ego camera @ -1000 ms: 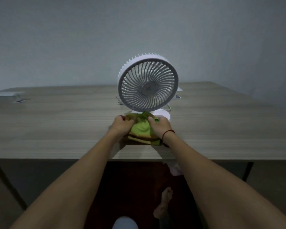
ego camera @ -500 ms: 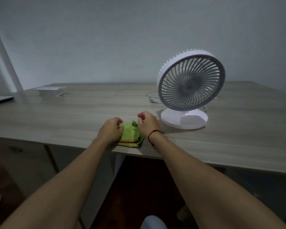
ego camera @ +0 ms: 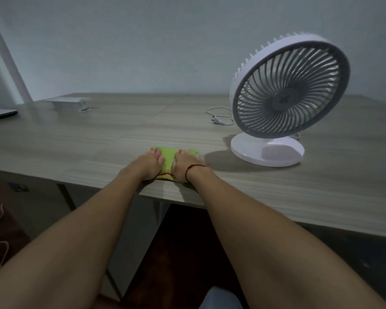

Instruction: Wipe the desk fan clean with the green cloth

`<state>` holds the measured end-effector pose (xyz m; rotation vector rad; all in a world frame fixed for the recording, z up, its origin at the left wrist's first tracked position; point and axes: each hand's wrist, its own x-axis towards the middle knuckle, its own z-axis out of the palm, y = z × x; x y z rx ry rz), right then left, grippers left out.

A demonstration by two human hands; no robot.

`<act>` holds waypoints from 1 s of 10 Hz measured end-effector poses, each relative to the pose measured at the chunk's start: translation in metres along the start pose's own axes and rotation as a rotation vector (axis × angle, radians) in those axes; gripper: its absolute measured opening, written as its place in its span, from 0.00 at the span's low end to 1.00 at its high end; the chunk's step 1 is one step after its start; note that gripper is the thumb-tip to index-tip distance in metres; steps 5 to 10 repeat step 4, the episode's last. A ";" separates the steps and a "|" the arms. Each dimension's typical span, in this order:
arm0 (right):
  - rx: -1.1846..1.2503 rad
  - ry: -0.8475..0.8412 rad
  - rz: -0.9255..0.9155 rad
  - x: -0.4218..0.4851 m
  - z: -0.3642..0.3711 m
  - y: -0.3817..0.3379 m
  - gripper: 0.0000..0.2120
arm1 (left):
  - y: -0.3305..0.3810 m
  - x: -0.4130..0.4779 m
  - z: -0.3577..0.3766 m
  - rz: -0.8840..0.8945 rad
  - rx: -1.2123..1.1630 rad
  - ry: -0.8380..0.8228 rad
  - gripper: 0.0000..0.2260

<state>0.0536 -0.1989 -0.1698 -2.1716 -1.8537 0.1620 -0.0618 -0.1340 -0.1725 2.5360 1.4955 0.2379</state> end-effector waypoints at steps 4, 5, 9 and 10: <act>0.242 0.206 0.175 -0.081 -0.065 0.097 0.21 | 0.113 -0.026 -0.001 0.055 -0.194 0.140 0.25; 0.242 0.206 0.175 -0.081 -0.065 0.097 0.21 | 0.113 -0.026 -0.001 0.055 -0.194 0.140 0.25; 0.242 0.206 0.175 -0.081 -0.065 0.097 0.21 | 0.113 -0.026 -0.001 0.055 -0.194 0.140 0.25; 0.242 0.206 0.175 -0.081 -0.065 0.097 0.21 | 0.113 -0.026 -0.001 0.055 -0.194 0.140 0.25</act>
